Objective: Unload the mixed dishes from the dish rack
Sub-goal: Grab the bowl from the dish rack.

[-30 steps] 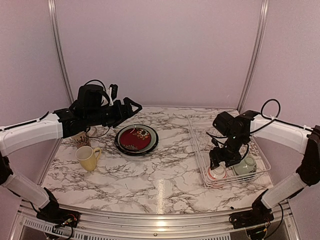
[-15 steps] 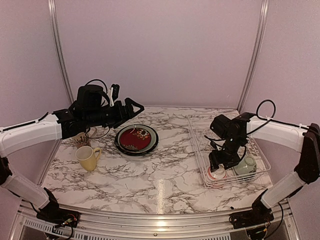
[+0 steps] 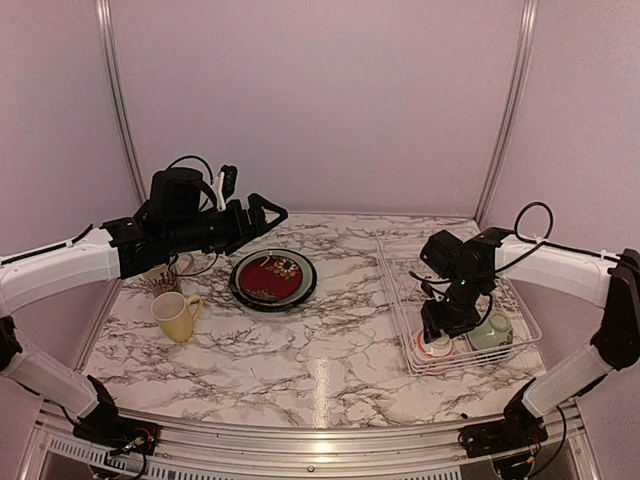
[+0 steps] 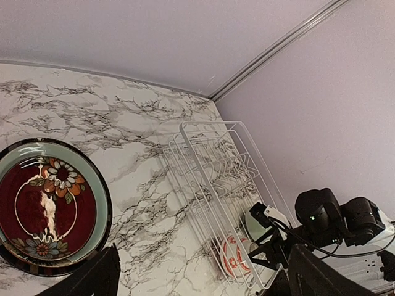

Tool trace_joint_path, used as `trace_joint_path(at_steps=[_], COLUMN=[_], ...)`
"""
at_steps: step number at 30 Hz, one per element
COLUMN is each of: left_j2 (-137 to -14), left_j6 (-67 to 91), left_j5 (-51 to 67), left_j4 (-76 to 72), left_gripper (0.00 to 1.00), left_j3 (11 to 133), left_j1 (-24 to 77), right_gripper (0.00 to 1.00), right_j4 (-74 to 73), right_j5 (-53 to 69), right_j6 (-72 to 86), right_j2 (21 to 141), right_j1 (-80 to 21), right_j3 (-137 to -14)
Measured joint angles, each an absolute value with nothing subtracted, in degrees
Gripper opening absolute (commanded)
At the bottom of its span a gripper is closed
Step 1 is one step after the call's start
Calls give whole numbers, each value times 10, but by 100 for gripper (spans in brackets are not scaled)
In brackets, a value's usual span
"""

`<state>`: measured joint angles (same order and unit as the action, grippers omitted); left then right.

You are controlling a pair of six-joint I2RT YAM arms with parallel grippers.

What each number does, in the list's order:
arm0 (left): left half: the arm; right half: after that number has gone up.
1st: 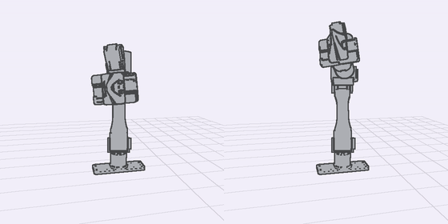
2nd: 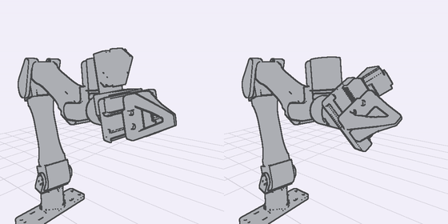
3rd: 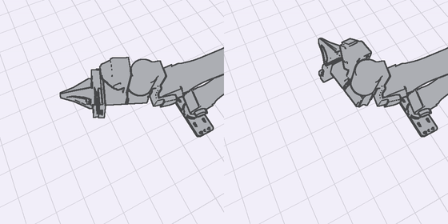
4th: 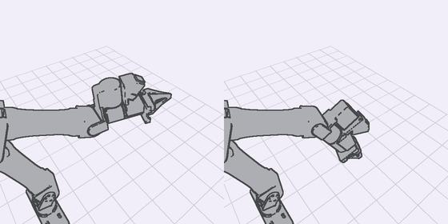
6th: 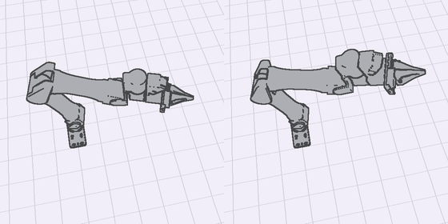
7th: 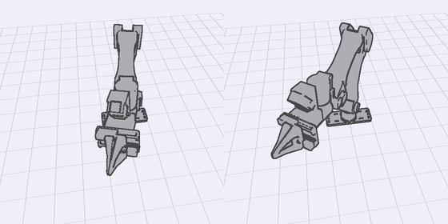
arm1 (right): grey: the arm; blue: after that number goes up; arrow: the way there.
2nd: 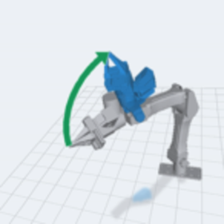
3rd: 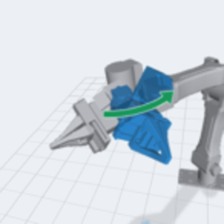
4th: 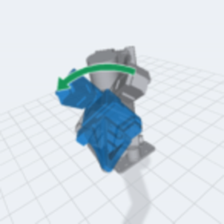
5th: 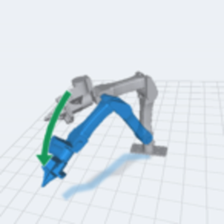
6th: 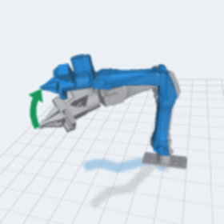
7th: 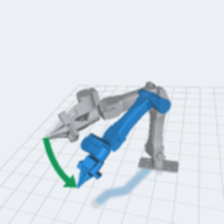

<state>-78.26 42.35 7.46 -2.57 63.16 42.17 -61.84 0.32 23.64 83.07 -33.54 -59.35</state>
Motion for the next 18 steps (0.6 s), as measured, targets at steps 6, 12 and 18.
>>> trace_joint_path(at_steps=[6,12,18], left_j2=[-775,-775,-775], left_j6=[423,423,424], left_j5=[74,71,71], left_j4=[-19,-13,-12], left_gripper=[98,98,99], left_j3=[632,632,642], left_j1=[423,426,429], right_gripper=[39,36,31], right_j4=[-614,-607,-598], right_j5=[-17,-29,-51], right_j6=[237,238,241], right_j2=[824,823,818], right_j1=[-336,-336,-336], right_j3=[-594,-594,-594])
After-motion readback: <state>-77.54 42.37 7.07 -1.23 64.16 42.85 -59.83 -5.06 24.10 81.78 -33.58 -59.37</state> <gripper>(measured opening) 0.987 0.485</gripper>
